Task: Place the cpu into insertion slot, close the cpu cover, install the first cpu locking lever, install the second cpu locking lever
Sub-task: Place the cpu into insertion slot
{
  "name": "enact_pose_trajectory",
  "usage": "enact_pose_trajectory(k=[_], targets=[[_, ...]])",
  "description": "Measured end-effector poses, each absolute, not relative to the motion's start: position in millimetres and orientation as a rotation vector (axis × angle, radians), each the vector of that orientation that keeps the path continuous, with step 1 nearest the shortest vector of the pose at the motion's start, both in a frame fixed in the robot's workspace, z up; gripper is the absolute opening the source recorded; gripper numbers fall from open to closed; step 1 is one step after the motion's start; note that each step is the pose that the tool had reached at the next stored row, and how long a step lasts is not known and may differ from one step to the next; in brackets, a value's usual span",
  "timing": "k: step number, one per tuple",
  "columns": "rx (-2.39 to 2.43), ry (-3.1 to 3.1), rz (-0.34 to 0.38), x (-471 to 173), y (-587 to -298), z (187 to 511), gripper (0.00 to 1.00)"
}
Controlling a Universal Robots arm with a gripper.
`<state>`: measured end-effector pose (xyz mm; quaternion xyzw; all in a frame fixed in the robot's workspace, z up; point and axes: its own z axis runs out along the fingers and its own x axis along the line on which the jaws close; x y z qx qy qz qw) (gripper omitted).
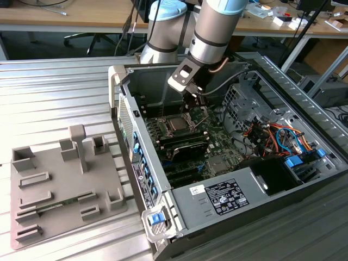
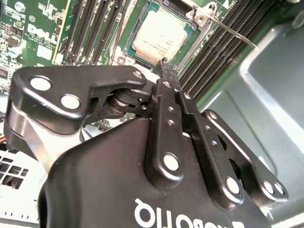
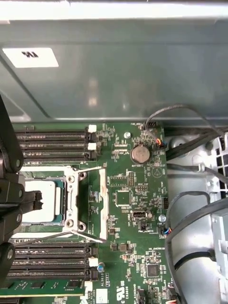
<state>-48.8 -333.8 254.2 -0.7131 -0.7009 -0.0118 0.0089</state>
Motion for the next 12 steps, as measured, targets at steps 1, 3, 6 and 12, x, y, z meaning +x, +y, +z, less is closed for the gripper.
enact_pose_trajectory(k=[1,3,6,12], targets=[[-2.227,-2.189,-0.038,-48.8,-333.8,255.9,0.11],[-2.226,-2.188,-0.041,-48.7,-333.8,257.7,0.11],[-2.226,-2.187,-0.041,-48.7,-333.8,257.7,0.11],[-2.226,-2.188,-0.041,-48.8,-333.8,257.8,0.11]])
